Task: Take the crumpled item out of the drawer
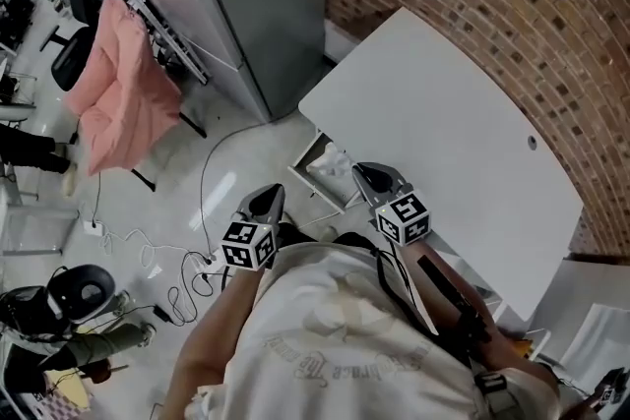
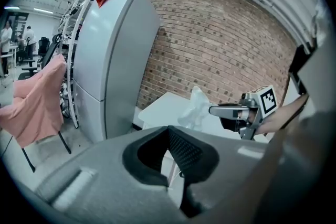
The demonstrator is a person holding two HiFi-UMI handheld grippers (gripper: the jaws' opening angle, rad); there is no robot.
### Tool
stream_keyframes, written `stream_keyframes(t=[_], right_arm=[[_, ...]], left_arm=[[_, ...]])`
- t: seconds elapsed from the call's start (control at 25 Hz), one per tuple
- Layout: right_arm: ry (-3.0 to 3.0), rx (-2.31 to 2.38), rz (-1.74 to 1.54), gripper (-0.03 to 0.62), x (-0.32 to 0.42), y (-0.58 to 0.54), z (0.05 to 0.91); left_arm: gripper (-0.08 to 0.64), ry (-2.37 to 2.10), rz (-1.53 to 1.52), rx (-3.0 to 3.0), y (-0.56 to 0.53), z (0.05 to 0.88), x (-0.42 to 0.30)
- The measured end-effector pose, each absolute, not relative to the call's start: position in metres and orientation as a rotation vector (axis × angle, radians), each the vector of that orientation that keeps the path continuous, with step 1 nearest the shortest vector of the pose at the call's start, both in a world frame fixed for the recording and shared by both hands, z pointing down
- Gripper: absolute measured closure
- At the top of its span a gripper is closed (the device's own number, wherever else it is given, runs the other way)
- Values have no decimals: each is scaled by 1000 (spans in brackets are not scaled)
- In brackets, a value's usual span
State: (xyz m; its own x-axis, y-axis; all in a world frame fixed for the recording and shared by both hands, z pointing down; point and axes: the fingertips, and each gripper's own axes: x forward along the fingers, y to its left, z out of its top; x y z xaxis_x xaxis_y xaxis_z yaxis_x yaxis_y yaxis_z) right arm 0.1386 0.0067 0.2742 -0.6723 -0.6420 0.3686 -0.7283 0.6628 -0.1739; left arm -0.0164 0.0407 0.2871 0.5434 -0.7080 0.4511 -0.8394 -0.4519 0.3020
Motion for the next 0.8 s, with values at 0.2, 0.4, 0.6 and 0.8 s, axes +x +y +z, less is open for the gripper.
stream_keyframes(t=[0.2, 0.4, 0.6, 0.8], right_arm=[[-2604, 1097, 458, 571, 136, 17, 276], [-2600, 1120, 463, 570, 136, 15, 276], [-2600, 1135, 460, 571, 138, 14, 271], [-2610, 1151, 443, 571, 134, 6, 268]], left_arm=[[557, -1227, 375, 2293, 50, 290, -15], [557, -1215, 368, 2298, 51, 289, -14], [557, -1205, 369, 2295, 52, 289, -14], [557, -1214, 364, 2314, 45, 283, -18]])
